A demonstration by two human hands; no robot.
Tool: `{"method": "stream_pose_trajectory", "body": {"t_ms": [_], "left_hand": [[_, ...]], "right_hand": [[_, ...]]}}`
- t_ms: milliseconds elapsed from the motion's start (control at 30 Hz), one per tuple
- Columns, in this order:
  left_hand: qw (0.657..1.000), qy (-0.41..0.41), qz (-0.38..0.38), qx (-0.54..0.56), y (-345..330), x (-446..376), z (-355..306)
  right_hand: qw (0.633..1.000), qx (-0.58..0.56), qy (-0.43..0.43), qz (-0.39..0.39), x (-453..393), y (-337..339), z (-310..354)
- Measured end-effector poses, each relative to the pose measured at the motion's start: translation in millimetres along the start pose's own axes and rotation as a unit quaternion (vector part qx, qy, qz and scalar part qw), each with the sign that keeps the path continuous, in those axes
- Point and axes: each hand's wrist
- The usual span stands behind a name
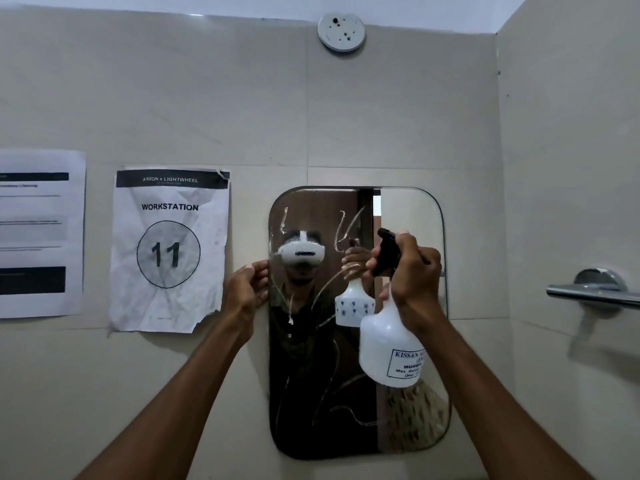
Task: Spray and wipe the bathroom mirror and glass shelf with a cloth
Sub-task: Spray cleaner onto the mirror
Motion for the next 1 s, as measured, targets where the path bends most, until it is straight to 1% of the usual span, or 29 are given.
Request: {"method": "stream_pose_trajectory", "body": {"t_ms": [167, 333, 433, 567, 667, 733, 800, 867, 1000], "left_hand": [[1.000, 0.004, 0.003, -0.013, -0.8, 2.6, -0.8], [1.000, 0.012, -0.004, -0.011, -3.5, 1.8, -2.2], [1.000, 0.013, -0.002, -0.010, -6.6, 3.0, -2.0], [1.000, 0.012, -0.001, -0.011, -6.7, 4.8, -2.1], [1.000, 0.016, -0.002, -0.013, -5.3, 4.2, -1.8], [1.000, 0.016, 0.001, -0.017, -4.3, 3.2, -1.0], [1.000, 0.015, 0.005, -0.018, -3.8, 3.2, 0.0], [1.000, 0.011, 0.006, -0.021, -4.0, 4.6, 0.6], [1.000, 0.007, 0.005, -0.024, -5.4, 8.6, 3.1]], "right_hand": [[0.997, 0.054, 0.021, -0.048, -9.9, 30.6, 3.7], [0.992, 0.088, -0.012, -0.092, -28.2, 65.8, 6.2], [0.990, 0.087, -0.009, -0.114, -32.6, 78.1, 11.5], [0.982, 0.094, 0.019, -0.165, -33.2, 87.5, 16.6], [0.980, 0.095, 0.012, -0.173, -31.9, 93.8, 13.5], [0.983, 0.093, -0.006, -0.158, -28.7, 97.0, 8.4], [0.987, 0.105, -0.021, -0.118, -24.2, 96.5, 1.3], [0.991, 0.118, -0.035, -0.059, -15.5, 90.7, -3.0], [0.991, 0.056, -0.098, 0.078, 12.8, 70.6, -4.2]]}}
Point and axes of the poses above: each hand's wrist, its own x-axis away from the middle knuckle, its own y-axis out of the back of the hand, z = x × y
